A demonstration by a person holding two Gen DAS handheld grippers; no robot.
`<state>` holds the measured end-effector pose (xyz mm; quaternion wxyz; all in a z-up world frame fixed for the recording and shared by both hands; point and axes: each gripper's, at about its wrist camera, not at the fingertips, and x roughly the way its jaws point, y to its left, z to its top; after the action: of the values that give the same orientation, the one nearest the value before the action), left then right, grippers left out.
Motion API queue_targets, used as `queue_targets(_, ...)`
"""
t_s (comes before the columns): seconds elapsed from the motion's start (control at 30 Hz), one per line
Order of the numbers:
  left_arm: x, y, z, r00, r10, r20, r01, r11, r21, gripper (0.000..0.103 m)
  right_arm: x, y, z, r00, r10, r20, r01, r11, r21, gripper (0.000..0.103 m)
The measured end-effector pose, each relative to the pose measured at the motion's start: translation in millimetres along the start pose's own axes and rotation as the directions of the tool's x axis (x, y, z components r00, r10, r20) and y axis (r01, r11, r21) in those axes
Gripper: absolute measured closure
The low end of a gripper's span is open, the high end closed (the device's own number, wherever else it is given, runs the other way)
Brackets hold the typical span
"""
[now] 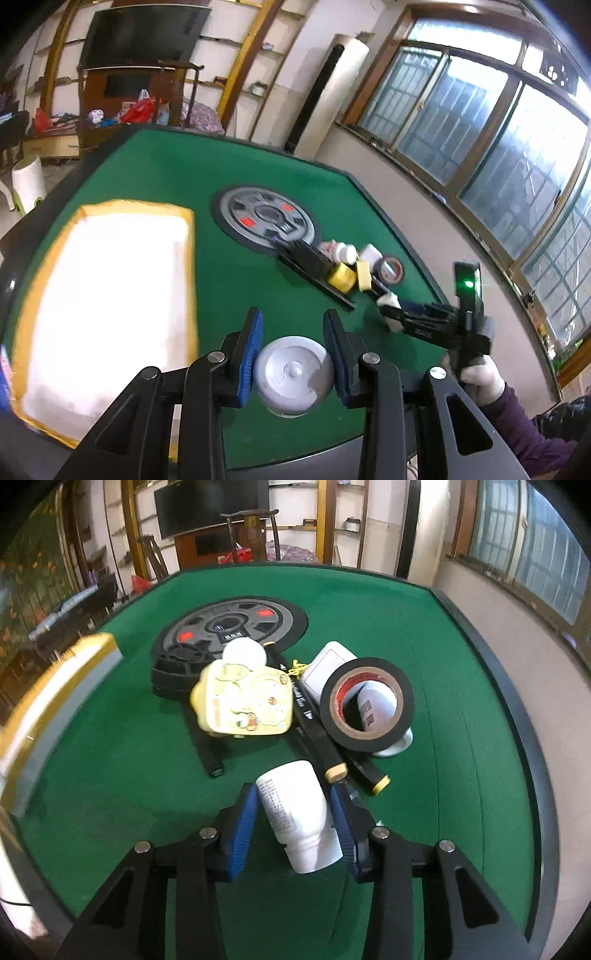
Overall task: Organize rigid objects
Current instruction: 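Carry both held items into the white tray and open both tools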
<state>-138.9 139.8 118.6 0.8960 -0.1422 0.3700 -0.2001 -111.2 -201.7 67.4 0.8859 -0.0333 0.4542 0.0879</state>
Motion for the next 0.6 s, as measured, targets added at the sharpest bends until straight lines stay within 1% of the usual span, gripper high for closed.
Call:
queue_targets(0.07,-13.4,12.5,6.5,1.000,0.000,0.026,0.000,1.000,-0.012,0.068,-11.6,2.0,4.4,0.997,0.080,0.012,-0.080,0.996,0.040,0.066)
queue_targets(0.13,-21.5,24.3,14.7,0.999,0.007,0.045,-0.006,1.000,-0.019,0.068,-26.8,12.6,10.7,0.988,0.149,0.038,-0.151,0.987,0.058,0.067)
queue_targets(0.17,-23.7,30.7,19.6,0.999,0.018,0.050,-0.017,1.000,-0.022,0.068,-34.2,18.8,16.5,0.980,0.192,0.049,-0.195,0.979,0.063,0.067)
queue_targets(0.2,-24.2,35.9,23.9,0.998,0.028,0.052,-0.027,0.999,-0.025,0.068,-40.9,27.6,24.2,0.967,0.246,0.062,-0.250,0.966,0.066,0.067)
queue_targets(0.23,-23.4,42.0,28.8,0.998,0.038,0.051,-0.036,0.999,-0.025,0.068,-47.7,39.0,33.1,0.948,0.308,0.075,-0.313,0.947,0.065,0.067)
queue_targets(0.27,-20.4,49.6,34.2,0.998,0.051,0.044,-0.050,0.998,-0.025,0.068,-51.8,47.8,38.8,0.934,0.349,0.080,-0.354,0.933,0.060,0.067)
queue_targets(0.33,-9.7,65.9,43.2,0.997,0.070,0.022,-0.069,0.996,-0.048,0.068,-56.4,77.2,58.0,0.886,0.456,0.081,-0.460,0.887,0.044,0.067)
queue_targets(0.37,-3.8,72.3,46.4,0.998,0.064,0.006,-0.063,0.996,-0.061,0.068,-53.4,91.1,67.4,0.863,0.501,0.071,-0.504,0.862,0.042,0.067)
queue_targets(0.4,2.8,79.1,49.2,0.998,0.059,-0.009,-0.059,0.995,-0.078,0.068,-48.2,105.2,76.9,0.845,0.531,0.061,-0.533,0.845,0.041,0.067)
queue_targets(0.43,13.7,89.4,53.3,0.997,0.069,-0.024,-0.071,0.992,-0.101,0.068,-43.0,121.6,85.5,0.835,0.548,0.052,-0.550,0.834,0.034,0.067)
queue_targets(0.5,30.7,102.4,58.5,0.995,0.094,-0.046,-0.098,0.988,-0.117,0.068,-21.7,155.4,105.3,0.825,0.566,0.014,-0.566,0.824,0.028,0.067)
queue_targets(0.53,35.9,106.8,59.6,0.994,0.098,-0.053,-0.104,0.987,-0.126,0.068,-8.0,169.3,113.2,0.814,0.581,-0.014,-0.580,0.813,0.043,0.067)
queue_targets(0.57,48.2,117.5,62.4,0.993,0.100,-0.071,-0.109,0.982,-0.152,0.068,2.3,177.8,118.7,0.807,0.589,-0.034,-0.587,0.808,0.057,0.067)
queue_targets(0.6,53.6,123.1,63.0,0.992,0.097,-0.080,-0.110,0.980,-0.167,0.068,14.1,187.1,124.0,0.806,0.589,-0.054,-0.585,0.808,0.072,0.067)
